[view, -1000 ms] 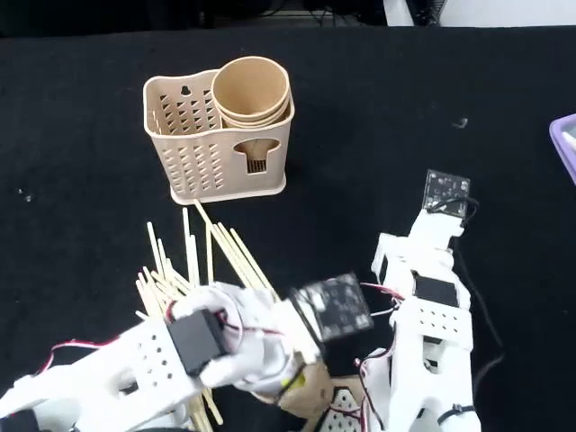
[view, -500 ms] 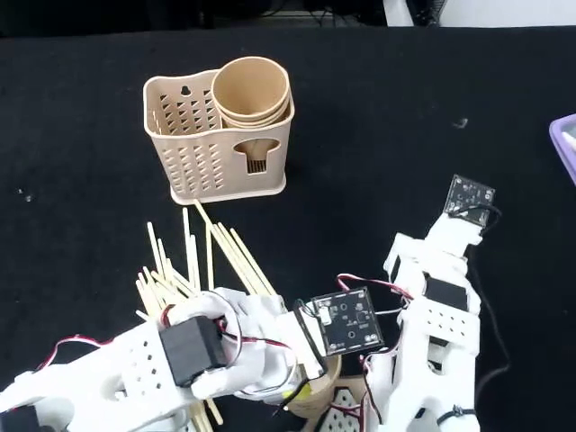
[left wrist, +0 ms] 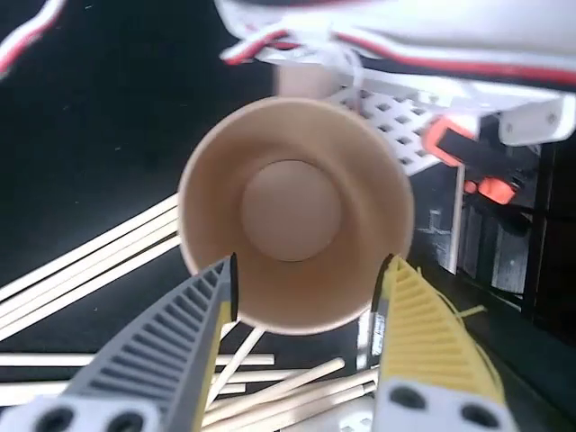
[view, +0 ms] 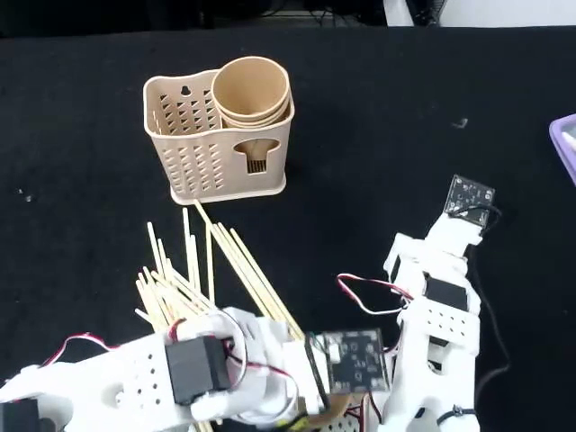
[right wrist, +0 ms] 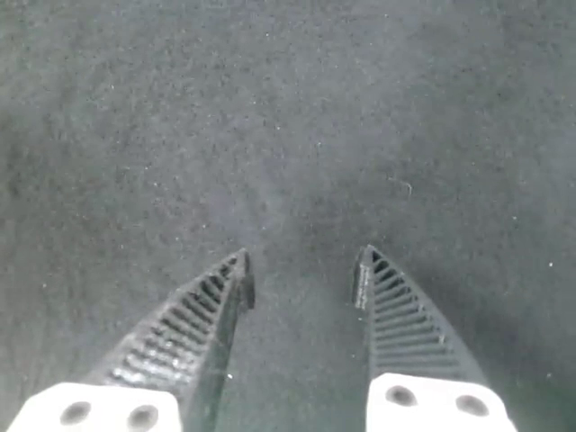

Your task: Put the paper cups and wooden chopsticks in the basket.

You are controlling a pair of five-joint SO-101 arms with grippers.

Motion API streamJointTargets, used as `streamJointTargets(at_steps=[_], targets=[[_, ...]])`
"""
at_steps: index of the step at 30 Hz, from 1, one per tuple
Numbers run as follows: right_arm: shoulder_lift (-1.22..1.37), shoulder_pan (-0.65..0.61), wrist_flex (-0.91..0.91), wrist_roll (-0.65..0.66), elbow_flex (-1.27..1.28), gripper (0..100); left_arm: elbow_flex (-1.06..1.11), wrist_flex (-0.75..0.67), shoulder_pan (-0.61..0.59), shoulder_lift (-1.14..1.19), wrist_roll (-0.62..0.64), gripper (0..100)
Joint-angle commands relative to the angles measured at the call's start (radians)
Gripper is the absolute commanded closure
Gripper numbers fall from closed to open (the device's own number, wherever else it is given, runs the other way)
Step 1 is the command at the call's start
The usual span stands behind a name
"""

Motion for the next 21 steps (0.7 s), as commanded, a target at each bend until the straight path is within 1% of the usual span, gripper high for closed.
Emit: streamJointTargets(at_steps=[1, 6, 8, 10, 13, 18, 21], targets=[[-0.027, 0.015, -0.023, -0.002, -0.081, 81.5, -0.088, -0.008, -0.096, -0.017, -0.008, 73], [-0.027, 0.015, -0.023, -0.002, -0.079, 81.5, -0.124, -0.017, -0.251, -0.008, -0.008, 73], [-0.027, 0.015, -0.023, 0.000, -0.079, 81.5, -0.104, -0.037, -0.312, -0.006, -0.005, 73], [-0.027, 0.015, -0.023, 0.000, -0.079, 81.5, -0.065, -0.064, -0.348, -0.006, -0.002, 73], [-0.027, 0.015, -0.023, 0.000, -0.081, 81.5, 0.008, -0.098, -0.348, -0.006, 0.000, 73], [-0.027, 0.015, -0.025, 0.000, -0.081, 81.5, 0.137, -0.172, -0.302, -0.011, 0.000, 73], [-0.027, 0.015, -0.025, 0.000, -0.079, 81.5, 0.174, -0.176, -0.297, -0.006, -0.006, 74]])
